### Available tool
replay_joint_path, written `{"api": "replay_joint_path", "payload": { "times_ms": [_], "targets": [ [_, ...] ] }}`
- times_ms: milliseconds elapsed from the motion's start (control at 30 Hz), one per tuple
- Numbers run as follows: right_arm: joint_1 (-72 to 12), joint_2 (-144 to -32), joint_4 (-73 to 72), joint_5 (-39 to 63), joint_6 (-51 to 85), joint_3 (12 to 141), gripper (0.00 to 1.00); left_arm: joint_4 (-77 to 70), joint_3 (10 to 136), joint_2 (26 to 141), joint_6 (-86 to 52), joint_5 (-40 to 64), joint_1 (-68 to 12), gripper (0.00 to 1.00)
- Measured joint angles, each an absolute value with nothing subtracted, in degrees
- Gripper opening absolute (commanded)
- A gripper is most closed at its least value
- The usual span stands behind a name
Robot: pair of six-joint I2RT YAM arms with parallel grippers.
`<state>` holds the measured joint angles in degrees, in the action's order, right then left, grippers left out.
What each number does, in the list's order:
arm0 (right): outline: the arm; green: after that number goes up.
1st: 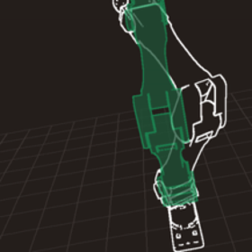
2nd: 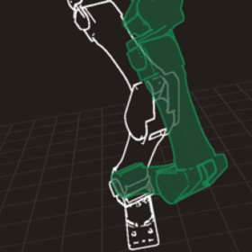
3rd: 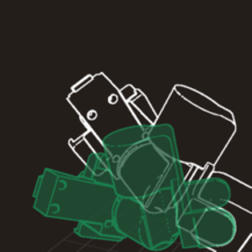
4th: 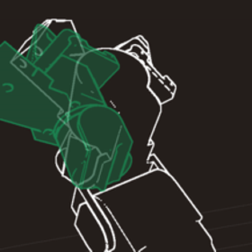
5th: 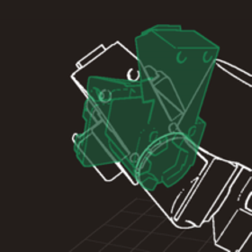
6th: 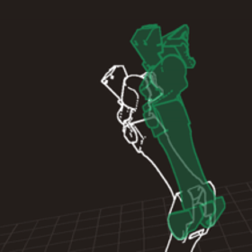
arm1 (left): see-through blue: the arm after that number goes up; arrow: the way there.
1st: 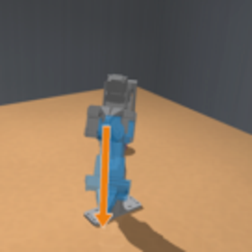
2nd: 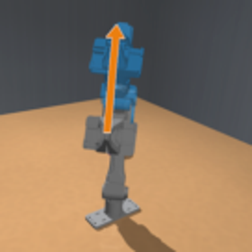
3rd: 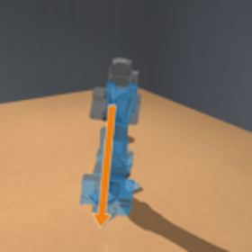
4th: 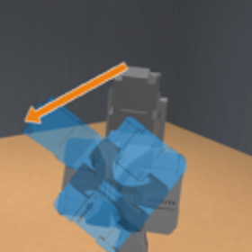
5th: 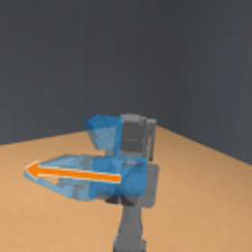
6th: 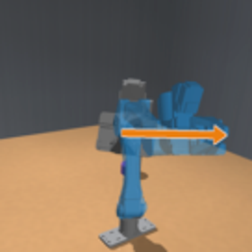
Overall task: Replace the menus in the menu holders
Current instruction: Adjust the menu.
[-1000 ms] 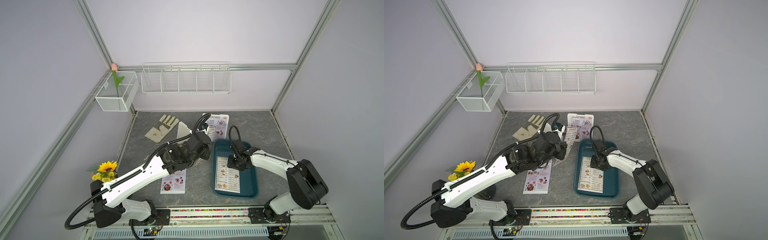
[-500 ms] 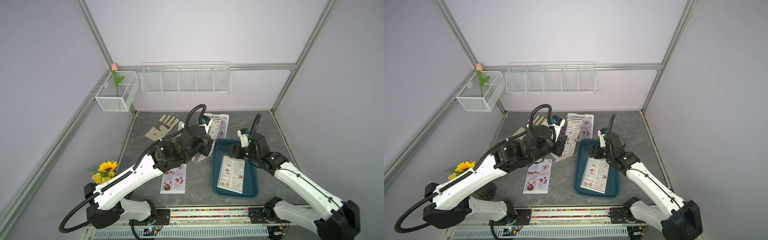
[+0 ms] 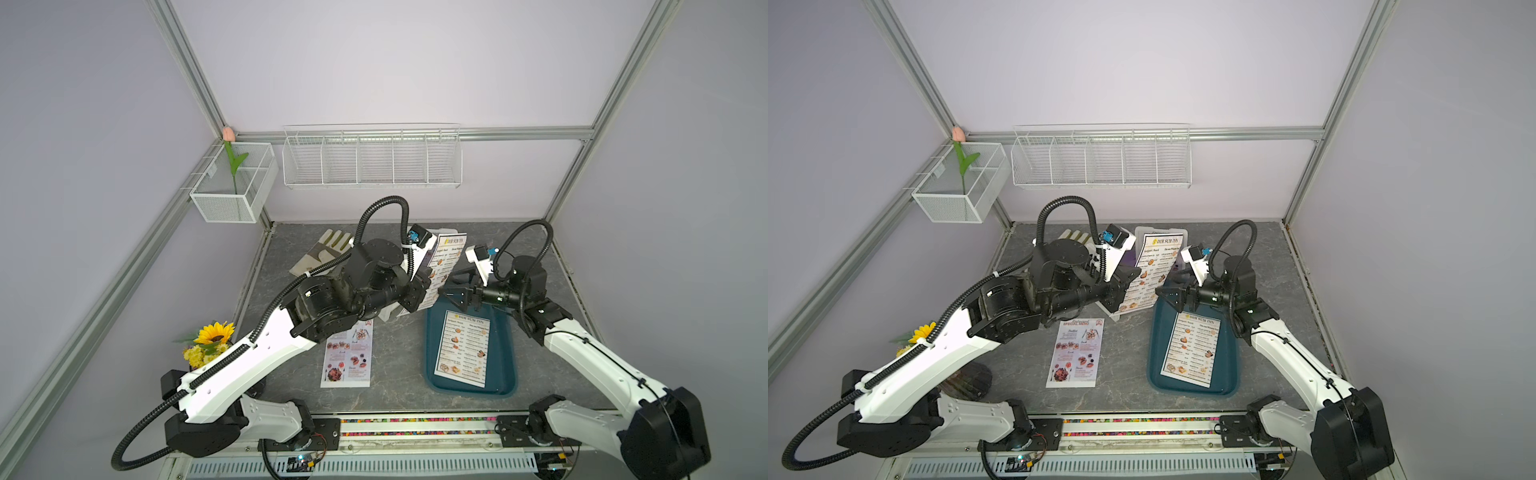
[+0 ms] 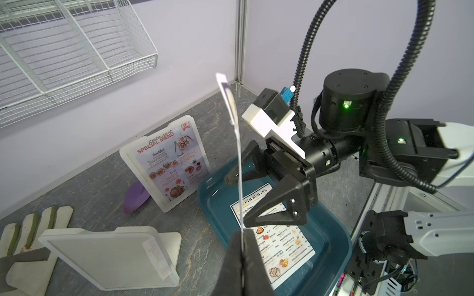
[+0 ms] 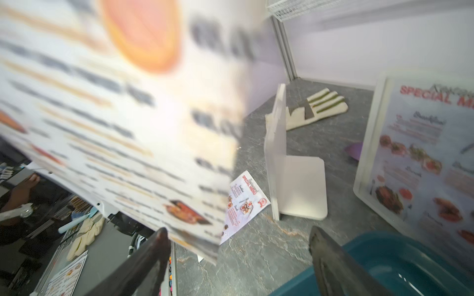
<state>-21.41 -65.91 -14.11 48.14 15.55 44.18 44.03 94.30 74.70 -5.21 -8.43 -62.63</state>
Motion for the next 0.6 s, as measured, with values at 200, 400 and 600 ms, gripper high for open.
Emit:
{"api": "replay_joint_path", "payload": {
  "times_ms": [200,400,600],
  "targets": [
    [-20.9,-68.2,-23.8,58.9,17.3,44.8,0.87,43.4,94.3,74.7,-3.6,-5.2,-62.6,0.02],
    [-19.9,-71.5,-40.2,64.9,27.7,44.8,0.85,42.7,95.0,74.7,-2.7,-3.6,-62.3,0.03],
    [-17.2,-71.7,-55.0,67.2,38.6,44.3,0.80,41.7,95.0,74.6,-2.7,-1.7,-59.8,0.02]
  ]
}}
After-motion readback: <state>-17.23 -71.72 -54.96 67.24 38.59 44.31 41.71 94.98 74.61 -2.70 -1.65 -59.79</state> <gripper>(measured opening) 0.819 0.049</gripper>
